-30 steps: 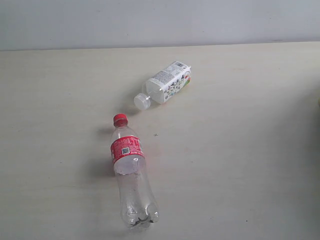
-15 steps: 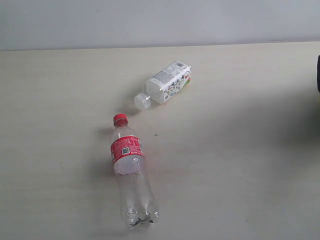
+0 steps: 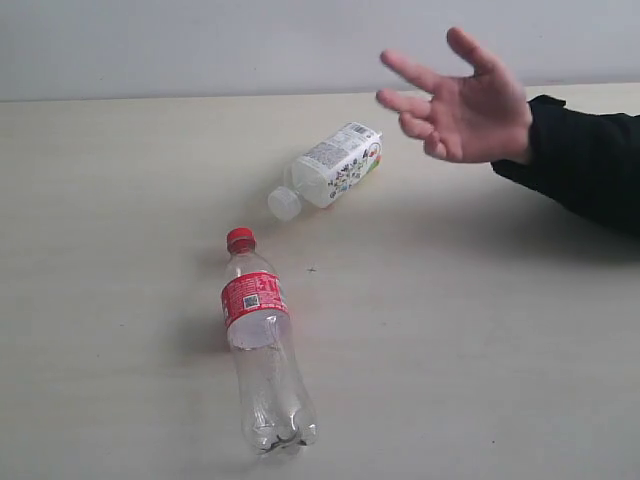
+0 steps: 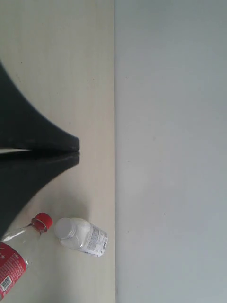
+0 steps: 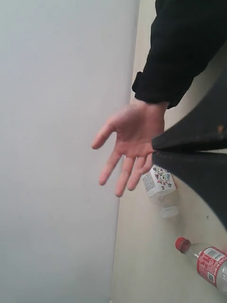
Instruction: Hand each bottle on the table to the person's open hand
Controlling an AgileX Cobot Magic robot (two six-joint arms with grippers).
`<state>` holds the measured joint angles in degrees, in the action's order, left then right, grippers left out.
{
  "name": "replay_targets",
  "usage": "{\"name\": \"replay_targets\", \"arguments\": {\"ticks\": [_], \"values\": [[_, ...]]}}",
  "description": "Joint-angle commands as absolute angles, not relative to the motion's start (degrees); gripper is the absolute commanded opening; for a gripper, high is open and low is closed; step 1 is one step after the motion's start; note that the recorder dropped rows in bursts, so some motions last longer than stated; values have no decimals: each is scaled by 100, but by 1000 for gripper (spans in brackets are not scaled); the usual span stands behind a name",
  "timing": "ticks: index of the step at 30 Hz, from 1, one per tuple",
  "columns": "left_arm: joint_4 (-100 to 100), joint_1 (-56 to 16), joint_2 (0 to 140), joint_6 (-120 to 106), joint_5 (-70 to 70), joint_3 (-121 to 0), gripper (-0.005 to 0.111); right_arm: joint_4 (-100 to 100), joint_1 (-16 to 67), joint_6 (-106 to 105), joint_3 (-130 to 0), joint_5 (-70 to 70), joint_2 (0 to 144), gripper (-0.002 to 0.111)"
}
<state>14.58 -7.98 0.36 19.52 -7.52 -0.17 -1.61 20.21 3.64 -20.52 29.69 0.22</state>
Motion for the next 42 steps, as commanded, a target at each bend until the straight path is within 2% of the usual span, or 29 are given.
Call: {"name": "replay_targets", "arguments": {"ticks": [1, 18, 26, 31, 33, 37, 42], "values": [[1463, -800, 0, 1943, -736, 0, 0, -155, 2004, 317, -2039, 2916, 0, 0], [1463, -800, 0, 1943, -736, 0, 0, -155, 2004, 317, -2039, 2896, 0, 0], [1463, -800, 0, 1943, -736, 0, 0, -312, 2004, 287, -2039, 2158, 43, 0], [1463, -800, 0, 1943, -736, 0, 0, -645, 2004, 248, -2318, 1728, 1446, 2], [1463, -800, 0, 1943, -736, 0, 0, -1164, 2004, -171, -2635, 2001, 2290, 7], [1463, -800, 0, 1943, -736, 0, 0, -2946, 2004, -2443, -3569, 2891, 3933, 15], [1463, -800, 0, 1943, -736, 0, 0, -4311, 2004, -3252, -4580, 3822, 5440, 16]]}}
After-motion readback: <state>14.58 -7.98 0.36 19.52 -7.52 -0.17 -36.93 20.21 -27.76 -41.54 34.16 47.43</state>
